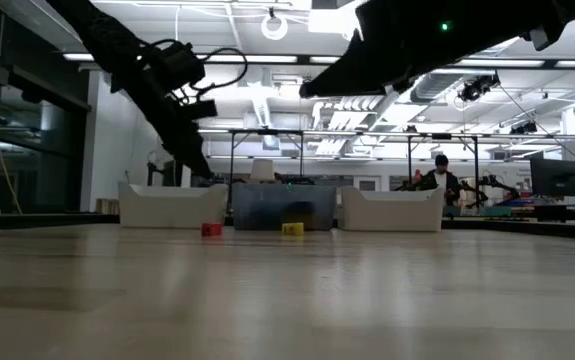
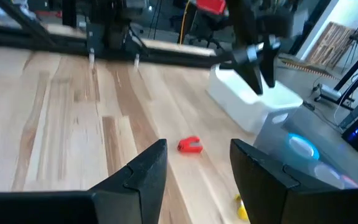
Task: Pick and place Stapler, Stapler remover, tape
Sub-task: Put the red stapler into the left white bin
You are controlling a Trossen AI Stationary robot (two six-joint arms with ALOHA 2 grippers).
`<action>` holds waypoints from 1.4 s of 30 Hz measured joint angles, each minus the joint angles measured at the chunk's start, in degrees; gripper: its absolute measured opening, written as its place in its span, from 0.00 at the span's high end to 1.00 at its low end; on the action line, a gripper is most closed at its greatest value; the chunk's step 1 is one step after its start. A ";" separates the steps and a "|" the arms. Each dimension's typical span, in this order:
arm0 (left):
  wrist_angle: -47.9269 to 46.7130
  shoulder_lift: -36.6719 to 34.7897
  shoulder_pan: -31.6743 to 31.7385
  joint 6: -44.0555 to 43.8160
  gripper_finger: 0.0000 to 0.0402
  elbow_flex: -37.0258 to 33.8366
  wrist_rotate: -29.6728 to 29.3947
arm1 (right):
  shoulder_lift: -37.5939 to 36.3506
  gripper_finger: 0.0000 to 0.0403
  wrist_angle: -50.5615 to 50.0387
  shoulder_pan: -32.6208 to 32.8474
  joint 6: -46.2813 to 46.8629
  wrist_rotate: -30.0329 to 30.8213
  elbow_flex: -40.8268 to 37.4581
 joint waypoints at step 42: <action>-14.79 4.45 -27.73 54.87 0.56 4.66 -10.29 | 0.00 0.58 -4.45 -0.02 5.44 -7.23 0.00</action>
